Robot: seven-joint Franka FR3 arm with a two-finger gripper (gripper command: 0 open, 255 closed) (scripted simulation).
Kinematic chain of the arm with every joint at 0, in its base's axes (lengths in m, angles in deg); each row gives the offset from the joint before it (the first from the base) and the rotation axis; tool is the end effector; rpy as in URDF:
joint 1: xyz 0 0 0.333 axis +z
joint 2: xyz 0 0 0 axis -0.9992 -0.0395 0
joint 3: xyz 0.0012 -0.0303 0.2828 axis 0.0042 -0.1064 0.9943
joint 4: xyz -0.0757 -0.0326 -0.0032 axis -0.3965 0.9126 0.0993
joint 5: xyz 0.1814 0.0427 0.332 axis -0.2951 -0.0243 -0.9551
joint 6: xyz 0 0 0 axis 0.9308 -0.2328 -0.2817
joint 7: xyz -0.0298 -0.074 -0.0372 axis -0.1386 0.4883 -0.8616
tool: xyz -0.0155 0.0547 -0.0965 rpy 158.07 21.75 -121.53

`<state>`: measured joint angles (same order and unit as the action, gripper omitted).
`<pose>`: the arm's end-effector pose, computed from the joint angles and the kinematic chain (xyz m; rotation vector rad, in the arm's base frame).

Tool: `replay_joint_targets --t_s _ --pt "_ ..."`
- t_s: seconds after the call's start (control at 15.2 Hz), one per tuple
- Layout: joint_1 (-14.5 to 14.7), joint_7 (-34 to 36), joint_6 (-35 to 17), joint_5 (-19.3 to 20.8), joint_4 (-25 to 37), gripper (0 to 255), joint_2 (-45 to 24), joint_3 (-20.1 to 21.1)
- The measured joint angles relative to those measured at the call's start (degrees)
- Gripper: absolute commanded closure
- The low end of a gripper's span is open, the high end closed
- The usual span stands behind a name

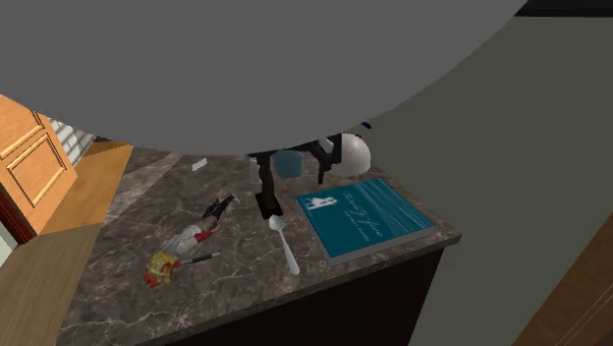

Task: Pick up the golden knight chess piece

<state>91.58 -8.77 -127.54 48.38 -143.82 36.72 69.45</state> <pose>0.3921 0.0381 0.5615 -3.0736 -0.0890 -0.0290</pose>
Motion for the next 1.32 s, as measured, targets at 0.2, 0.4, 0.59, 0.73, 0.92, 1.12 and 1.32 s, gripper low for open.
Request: replay_joint_targets --t_s 0.2,0.4,0.59,0.73,0.92,1.12,1.32 --pt "0.9 -2.7 -1.8 0.7 4.6 0 -6.9 0.3" --pt "1.7 -5.1 -2.9 1.5 9.3 0 -13.2 0.7" --pt "2.5 -7.1 -4.0 2.4 15.5 0 -21.0 1.5" --pt "3.1 -8.4 -4.0 3.0 19.6 0 -25.5 2.1" --pt "4.1 -9.8 -3.5 4.2 26.9 0 -32.7 3.2" --pt "5.0 -11.7 -2.3 5.6 34.2 0 -39.3 4.0" --pt "6.4 -13.3 -0.2 7.3 43.5 0 -47.0 4.9"
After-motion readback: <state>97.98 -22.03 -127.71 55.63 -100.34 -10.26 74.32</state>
